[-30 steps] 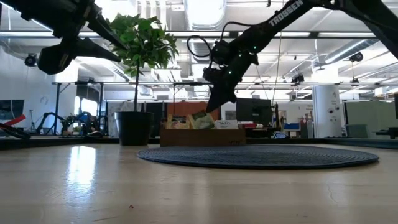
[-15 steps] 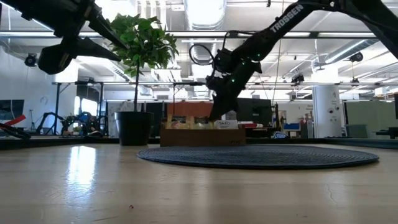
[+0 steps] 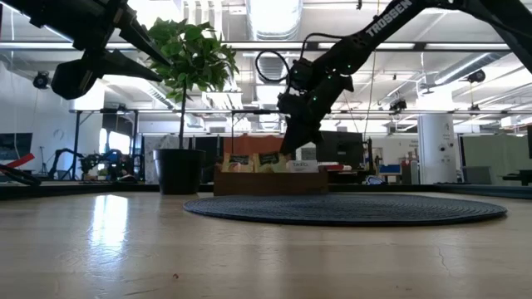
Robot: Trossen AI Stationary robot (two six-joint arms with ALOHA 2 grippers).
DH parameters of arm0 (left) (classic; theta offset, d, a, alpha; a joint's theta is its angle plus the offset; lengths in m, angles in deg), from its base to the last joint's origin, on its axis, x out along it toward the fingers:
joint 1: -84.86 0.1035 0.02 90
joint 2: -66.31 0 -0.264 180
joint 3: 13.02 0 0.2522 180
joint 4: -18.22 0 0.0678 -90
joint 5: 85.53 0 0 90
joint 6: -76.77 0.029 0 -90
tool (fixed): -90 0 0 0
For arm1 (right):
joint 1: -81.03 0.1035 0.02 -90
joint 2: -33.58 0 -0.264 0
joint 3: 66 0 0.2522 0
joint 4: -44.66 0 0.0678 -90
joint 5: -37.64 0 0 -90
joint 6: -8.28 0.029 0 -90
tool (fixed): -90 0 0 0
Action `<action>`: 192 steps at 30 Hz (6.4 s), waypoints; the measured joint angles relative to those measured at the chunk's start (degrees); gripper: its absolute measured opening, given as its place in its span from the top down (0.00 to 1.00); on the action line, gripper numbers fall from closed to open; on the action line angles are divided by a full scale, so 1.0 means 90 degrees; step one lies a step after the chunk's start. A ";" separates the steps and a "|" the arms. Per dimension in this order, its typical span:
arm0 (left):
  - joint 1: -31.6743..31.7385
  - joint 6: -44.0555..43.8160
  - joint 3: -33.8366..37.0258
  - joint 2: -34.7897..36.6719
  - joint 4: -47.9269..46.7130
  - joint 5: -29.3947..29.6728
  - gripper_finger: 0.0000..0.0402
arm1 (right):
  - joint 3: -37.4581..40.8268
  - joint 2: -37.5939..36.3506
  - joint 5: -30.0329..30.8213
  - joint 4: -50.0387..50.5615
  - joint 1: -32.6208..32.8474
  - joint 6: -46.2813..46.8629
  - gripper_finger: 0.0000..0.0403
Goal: Pick & Place Tea
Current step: Put the yellow tea bag into the middle slot of the wooden organizer, then return to Home Position
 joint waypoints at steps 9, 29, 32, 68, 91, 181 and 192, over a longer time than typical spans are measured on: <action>0.0002 -0.0002 0.0000 0.0008 0.0000 0.0035 0.77 | 0.0001 -0.0196 -0.0255 0.0012 0.0008 0.0519 0.67; 0.2743 0.4130 -0.0005 0.0612 0.2026 -0.5023 0.77 | 0.3386 -0.6115 0.1422 -0.0118 0.1339 0.2126 0.67; 0.3231 0.4279 -0.0115 0.0947 0.1624 -0.5799 0.77 | 0.3683 -0.6985 0.1483 0.0313 0.1397 0.3397 0.68; 0.3079 0.6266 0.3840 0.6565 0.2474 -0.6598 0.77 | 0.9376 -1.2120 0.1118 -0.5358 0.2802 0.4020 0.68; 0.3084 0.3674 0.3866 0.6616 0.1999 -0.6538 0.77 | 0.9376 -1.2540 0.1170 -0.3962 0.2886 0.4688 0.69; 0.3356 0.8789 0.3863 0.6186 0.1846 -0.6501 0.77 | 0.9368 -1.2446 0.1297 -0.3376 0.4056 0.0252 0.68; 0.3356 0.8789 0.3861 0.6186 0.1848 -0.6501 0.77 | 0.9371 -1.2446 0.1301 -0.3376 0.4056 0.0250 0.71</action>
